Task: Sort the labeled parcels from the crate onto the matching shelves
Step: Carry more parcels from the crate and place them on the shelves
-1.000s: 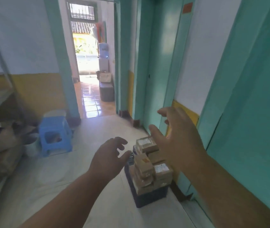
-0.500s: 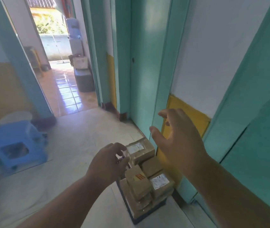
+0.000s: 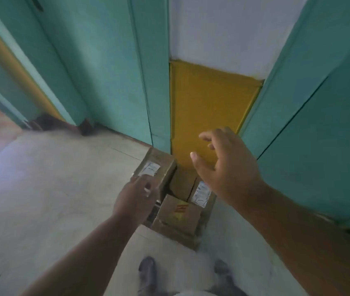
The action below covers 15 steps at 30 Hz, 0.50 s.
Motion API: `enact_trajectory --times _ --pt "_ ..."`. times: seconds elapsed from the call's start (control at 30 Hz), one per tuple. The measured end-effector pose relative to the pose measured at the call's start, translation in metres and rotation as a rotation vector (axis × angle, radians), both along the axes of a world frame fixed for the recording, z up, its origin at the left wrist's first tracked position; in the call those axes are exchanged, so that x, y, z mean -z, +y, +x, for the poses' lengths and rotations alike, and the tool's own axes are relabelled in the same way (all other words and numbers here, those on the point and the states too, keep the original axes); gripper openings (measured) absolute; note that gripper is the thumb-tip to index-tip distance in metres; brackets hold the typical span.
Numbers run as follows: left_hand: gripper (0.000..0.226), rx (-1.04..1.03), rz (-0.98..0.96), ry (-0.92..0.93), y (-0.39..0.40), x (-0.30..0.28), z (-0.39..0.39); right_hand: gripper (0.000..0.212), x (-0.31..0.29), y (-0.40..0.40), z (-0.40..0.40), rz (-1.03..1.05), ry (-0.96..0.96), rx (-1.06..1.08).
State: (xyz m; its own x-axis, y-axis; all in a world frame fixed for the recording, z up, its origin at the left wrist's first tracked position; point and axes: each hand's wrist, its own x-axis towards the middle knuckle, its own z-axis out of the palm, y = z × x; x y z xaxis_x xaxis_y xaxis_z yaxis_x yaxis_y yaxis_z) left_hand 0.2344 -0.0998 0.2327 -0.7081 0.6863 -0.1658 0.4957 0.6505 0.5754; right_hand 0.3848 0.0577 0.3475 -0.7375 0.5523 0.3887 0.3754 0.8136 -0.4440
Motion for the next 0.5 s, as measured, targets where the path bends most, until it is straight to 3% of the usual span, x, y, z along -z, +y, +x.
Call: enact_trajectory --times 0.13,0.3,0.5 --pt "0.01 0.136 -0.119 -0.071 0.012 0.07 -0.032 0.037 0.054 -0.002 -0.011 -0.049 -0.088 0.12" --pt "0.025 0.204 -0.231 -0.197 0.021 0.16 -0.047 0.037 0.14 0.003 -0.015 -0.12 -0.163 0.229" --pt "0.06 0.057 -0.376 -0.392 0.029 0.258 -0.045 0.035 0.292 0.01 -0.011 -0.297 -0.427 0.3"
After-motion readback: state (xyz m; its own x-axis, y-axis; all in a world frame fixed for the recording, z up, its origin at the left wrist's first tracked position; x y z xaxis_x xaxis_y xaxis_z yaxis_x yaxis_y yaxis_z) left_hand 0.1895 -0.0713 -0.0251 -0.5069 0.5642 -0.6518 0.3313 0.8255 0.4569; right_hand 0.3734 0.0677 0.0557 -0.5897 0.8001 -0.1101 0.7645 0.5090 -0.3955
